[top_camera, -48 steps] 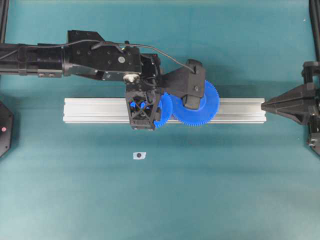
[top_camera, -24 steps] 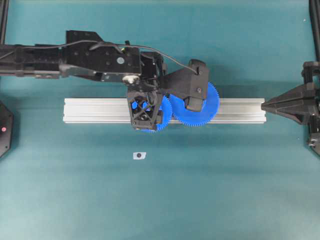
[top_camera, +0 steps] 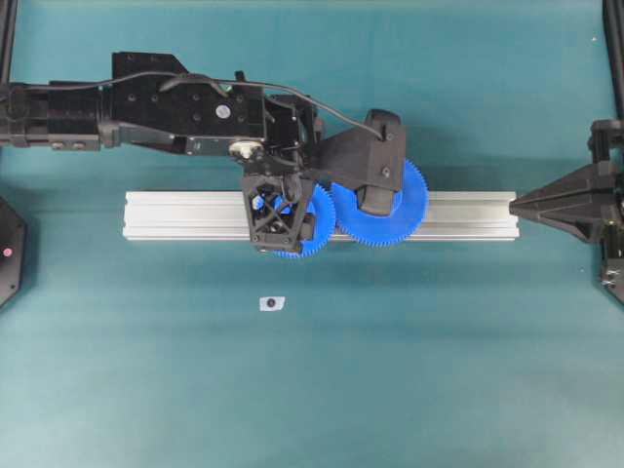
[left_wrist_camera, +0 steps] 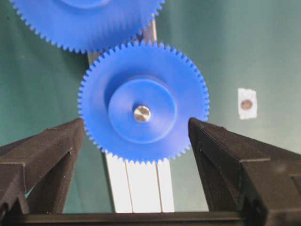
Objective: Find the location of the shaft and insert the small gear.
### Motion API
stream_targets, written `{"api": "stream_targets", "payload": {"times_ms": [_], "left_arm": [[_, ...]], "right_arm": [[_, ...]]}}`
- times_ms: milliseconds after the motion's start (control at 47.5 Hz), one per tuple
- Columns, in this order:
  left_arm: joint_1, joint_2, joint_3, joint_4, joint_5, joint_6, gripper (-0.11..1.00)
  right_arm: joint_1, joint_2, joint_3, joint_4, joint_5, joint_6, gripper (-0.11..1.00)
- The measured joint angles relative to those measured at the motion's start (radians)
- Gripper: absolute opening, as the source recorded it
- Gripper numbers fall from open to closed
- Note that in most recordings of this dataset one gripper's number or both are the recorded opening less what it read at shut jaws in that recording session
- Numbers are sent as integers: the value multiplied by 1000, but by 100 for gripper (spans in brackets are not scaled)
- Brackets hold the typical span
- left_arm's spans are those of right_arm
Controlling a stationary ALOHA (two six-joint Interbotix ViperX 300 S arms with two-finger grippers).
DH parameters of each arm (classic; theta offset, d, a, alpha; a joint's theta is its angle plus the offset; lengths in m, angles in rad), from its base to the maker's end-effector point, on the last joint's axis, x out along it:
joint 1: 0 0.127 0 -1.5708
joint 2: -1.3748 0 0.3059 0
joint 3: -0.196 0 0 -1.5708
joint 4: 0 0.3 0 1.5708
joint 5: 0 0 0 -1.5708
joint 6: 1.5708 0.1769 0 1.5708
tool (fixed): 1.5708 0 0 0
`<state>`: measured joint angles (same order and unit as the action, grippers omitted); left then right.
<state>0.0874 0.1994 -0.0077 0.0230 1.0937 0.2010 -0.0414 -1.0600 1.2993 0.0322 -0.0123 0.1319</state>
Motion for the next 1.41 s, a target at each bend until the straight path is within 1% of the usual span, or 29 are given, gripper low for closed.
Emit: {"api": "stream_targets", "payload": {"times_ms": [189, 526, 1094, 1409], "left_arm": [[0, 0, 0, 0, 2, 0, 85], [0, 0, -2, 0, 32, 0, 85], [0, 0, -43, 0, 81, 0, 84], [0, 0, -40, 0, 101, -2, 84]], "right_arm": [[0, 0, 0, -2, 0, 12, 2], [0, 2, 2, 0, 0, 12, 2], [0, 0, 2, -3, 0, 12, 2], [0, 2, 2, -5, 0, 12, 2]]}}
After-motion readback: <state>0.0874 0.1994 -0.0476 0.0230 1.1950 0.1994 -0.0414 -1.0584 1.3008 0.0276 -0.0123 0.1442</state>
